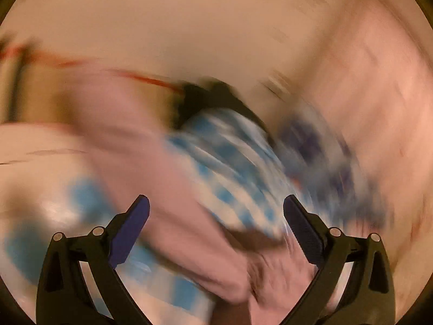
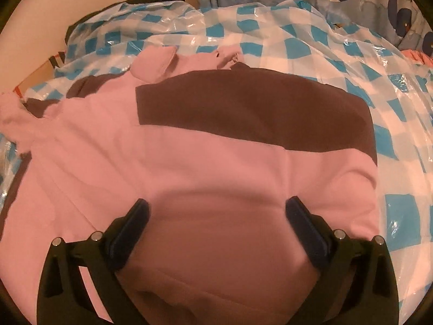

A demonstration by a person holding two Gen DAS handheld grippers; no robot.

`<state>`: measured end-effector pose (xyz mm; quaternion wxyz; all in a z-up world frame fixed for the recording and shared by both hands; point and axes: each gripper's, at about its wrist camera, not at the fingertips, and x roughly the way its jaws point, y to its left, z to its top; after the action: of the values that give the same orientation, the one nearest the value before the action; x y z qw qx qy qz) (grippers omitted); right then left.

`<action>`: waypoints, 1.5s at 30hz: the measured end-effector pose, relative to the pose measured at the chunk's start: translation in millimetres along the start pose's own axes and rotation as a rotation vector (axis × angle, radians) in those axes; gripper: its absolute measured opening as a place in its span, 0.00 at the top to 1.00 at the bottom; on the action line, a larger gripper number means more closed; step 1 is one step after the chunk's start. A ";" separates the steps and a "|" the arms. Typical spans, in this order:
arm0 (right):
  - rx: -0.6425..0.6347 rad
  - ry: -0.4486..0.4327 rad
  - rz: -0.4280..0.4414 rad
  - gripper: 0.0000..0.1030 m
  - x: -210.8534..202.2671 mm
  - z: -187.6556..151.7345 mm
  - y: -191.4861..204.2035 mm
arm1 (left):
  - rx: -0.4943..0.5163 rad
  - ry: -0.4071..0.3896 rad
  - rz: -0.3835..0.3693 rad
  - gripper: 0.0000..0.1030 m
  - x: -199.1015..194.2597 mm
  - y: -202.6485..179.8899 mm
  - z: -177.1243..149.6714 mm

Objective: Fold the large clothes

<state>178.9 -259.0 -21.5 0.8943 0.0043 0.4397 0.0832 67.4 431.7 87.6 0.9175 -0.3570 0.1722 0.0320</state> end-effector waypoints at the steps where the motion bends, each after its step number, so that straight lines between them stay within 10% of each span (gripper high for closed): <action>1: -0.006 -0.005 -0.009 0.05 1.2 -0.5 2.7 | -0.097 -0.028 0.016 0.08 -2.3 32.3 19.4; 16: 0.012 -0.043 0.021 0.05 4.8 -1.8 -1.8 | -0.182 0.004 0.279 0.09 92.1 76.7 83.3; 18: 0.017 -0.047 0.029 0.05 4.3 -2.0 -2.7 | -0.175 0.042 0.285 0.68 103.5 73.2 84.8; 26: 0.023 -0.117 0.030 0.05 -10.0 -2.9 -2.7 | -0.123 0.002 0.099 0.84 91.3 13.2 88.9; 33: -0.059 -0.173 0.023 0.05 -22.1 -1.0 13.0 | 0.082 0.026 -0.196 0.84 66.0 -154.9 71.7; 39: 0.108 -0.232 0.159 0.05 -33.0 -2.9 -21.8 | 0.209 0.144 -0.426 0.84 63.7 -285.3 -11.3; 45: 0.434 -0.324 0.433 0.05 -41.8 -14.1 -88.8 | 0.313 0.382 -0.566 0.84 124.5 -383.8 -164.9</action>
<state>155.6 -353.9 -4.4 0.8924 0.3006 0.2882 0.1738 205.6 28.6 179.5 0.8849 -0.2454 0.2374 -0.3167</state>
